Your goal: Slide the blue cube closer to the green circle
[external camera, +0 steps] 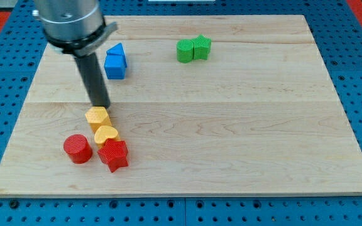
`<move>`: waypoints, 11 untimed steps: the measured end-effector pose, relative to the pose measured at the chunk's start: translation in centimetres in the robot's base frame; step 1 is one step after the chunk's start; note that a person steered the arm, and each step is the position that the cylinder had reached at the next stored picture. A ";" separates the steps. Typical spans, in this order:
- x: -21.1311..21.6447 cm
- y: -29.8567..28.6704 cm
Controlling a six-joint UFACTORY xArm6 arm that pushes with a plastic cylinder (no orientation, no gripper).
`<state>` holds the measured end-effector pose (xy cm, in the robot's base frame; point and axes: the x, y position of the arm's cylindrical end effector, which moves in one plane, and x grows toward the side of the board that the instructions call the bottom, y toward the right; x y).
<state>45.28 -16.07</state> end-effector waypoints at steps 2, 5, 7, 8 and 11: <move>3.3 -1.8; -5.4 -2.4; -8.6 4.7; -11.2 5.2; -16.1 8.1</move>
